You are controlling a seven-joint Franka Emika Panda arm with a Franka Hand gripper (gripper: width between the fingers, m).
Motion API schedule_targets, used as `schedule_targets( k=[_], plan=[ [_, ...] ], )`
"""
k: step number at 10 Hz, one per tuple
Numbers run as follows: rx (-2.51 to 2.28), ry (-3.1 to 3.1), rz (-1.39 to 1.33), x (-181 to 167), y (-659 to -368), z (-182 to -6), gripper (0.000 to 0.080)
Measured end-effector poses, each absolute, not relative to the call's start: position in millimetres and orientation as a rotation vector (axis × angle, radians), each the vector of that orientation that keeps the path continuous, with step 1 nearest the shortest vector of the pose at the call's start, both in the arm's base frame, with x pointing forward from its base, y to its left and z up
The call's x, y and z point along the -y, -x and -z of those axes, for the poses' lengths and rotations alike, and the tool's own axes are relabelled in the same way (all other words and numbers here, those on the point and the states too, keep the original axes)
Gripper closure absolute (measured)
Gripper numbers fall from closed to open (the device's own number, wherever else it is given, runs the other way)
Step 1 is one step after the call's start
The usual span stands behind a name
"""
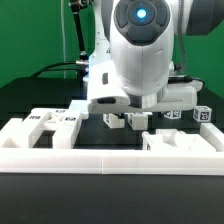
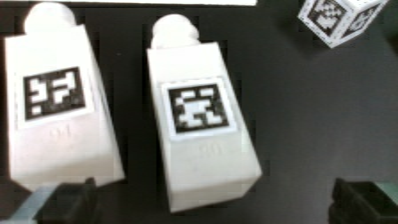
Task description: Assemble chair
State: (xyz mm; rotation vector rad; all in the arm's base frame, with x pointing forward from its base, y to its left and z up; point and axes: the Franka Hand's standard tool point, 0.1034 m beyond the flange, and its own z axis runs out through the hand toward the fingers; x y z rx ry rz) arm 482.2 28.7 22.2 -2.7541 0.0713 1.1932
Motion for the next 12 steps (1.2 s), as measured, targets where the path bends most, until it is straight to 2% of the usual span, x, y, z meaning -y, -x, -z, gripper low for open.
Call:
schedule_targets(
  k=[3,9,11,12],
  plan=[
    [-0.017,2.747,-1.194,-32,-470,-9.7,0.0150],
    [0.086,2.739,-1.191,-36,-463,-2.9,0.0150],
    [0.085,2.749,-1.173,-36,-464,-1.3,0.0415],
    [0.084,2.749,-1.173,-36,-463,-0.9,0.0415]
  ],
)
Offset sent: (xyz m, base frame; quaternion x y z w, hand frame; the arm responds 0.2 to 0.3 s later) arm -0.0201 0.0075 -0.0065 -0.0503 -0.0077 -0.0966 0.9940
